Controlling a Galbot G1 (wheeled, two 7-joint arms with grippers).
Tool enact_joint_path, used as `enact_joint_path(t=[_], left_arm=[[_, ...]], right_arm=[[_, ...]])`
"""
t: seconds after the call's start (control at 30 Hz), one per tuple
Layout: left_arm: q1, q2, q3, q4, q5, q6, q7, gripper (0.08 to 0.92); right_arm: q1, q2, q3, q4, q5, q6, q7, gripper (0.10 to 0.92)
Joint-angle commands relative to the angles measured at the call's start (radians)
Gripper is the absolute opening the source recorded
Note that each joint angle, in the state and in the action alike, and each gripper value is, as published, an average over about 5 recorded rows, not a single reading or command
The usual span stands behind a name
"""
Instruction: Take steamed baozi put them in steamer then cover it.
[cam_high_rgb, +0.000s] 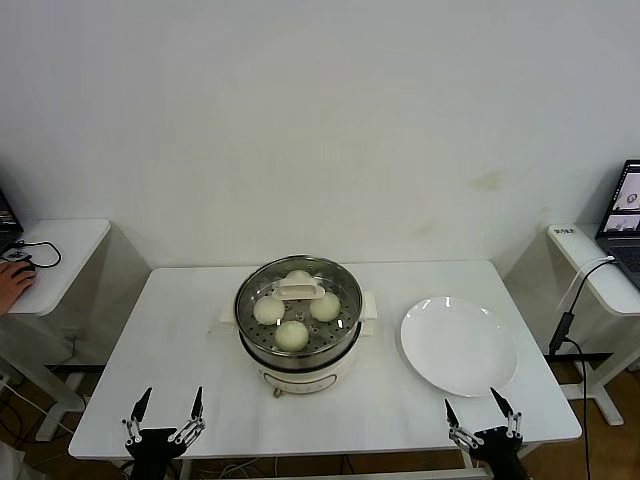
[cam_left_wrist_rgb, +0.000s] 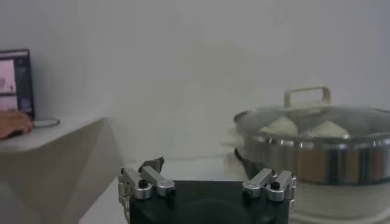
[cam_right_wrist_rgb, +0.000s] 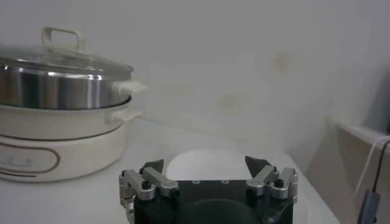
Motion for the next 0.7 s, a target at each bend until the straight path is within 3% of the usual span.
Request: enact_joint_path(t=[0.03, 0.7], left_arm=[[0.024, 0.007, -0.036, 0.026, -0.035, -0.025, 0.010, 0.823], [-0.008, 0.015, -0.047, 0.070, -0.013, -0.032, 0.041, 0.823]], right_arm=[[-0.013, 0.007, 0.008, 0.003, 0.004, -0.010, -0.005, 0.823], [0.008, 0.032, -0.010, -0.012, -0.020, -0.008, 0.007, 0.823]])
